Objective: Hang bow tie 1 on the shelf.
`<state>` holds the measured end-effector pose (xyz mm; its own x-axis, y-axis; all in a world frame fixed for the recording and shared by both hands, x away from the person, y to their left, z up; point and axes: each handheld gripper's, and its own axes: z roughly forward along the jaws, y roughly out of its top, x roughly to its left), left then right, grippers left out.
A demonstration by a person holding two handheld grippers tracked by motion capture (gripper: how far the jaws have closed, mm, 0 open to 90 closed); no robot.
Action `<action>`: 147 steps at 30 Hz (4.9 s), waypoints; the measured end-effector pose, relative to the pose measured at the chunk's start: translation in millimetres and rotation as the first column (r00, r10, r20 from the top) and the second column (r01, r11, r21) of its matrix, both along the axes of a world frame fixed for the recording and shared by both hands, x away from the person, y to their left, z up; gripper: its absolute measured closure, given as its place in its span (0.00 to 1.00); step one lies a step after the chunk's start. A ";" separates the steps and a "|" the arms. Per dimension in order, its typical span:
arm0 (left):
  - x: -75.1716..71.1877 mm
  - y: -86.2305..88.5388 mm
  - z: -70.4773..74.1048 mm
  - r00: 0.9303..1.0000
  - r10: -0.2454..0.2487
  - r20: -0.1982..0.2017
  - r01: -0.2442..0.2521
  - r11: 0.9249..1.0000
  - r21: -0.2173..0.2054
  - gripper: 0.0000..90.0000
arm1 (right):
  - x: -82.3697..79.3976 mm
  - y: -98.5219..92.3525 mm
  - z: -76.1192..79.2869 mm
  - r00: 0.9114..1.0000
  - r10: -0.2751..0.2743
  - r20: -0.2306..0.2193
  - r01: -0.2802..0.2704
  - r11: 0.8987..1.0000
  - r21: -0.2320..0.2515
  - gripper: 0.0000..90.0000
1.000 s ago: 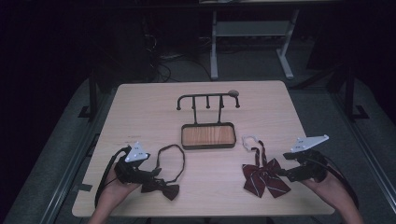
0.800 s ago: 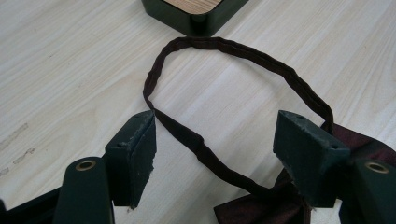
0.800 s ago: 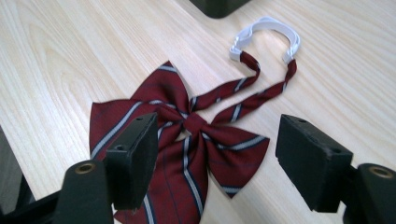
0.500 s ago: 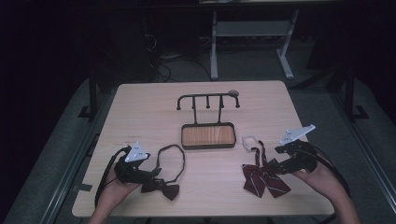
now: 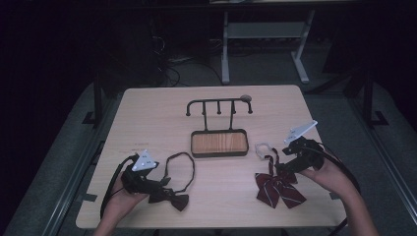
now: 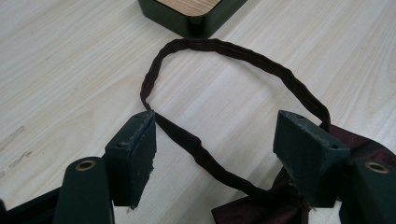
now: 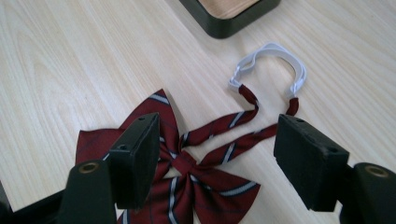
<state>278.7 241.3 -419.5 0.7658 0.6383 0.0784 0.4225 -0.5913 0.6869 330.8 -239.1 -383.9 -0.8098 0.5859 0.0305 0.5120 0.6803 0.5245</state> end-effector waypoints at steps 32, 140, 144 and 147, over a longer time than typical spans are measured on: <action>0.9 3.1 2.4 1.000 0.001 0.007 -0.001 1.000 -0.010 0.34 | 73.4 27.8 -19.2 0.994 -0.071 -0.077 0.061 0.991 -0.120 0.48; 0.5 4.2 3.2 1.000 -0.007 0.004 0.007 1.000 -0.015 0.34 | 48.3 40.4 63.4 0.989 0.119 -0.093 -0.124 0.991 -0.056 0.92; 0.4 2.9 2.3 1.000 -0.011 0.000 0.011 1.000 -0.009 0.34 | 47.7 41.6 70.7 0.989 0.120 -0.085 -0.125 0.990 -0.057 0.92; 0.5 3.3 2.2 1.000 -0.009 0.001 0.009 1.000 -0.014 0.34 | 48.0 42.5 75.8 0.989 0.122 -0.079 -0.126 0.990 -0.058 0.93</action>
<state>279.2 244.6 -417.3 0.7715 0.6323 0.0704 0.4164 -0.5856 0.6954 378.9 -196.6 -308.1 -0.8731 0.4838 0.0605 0.4580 0.7711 0.4423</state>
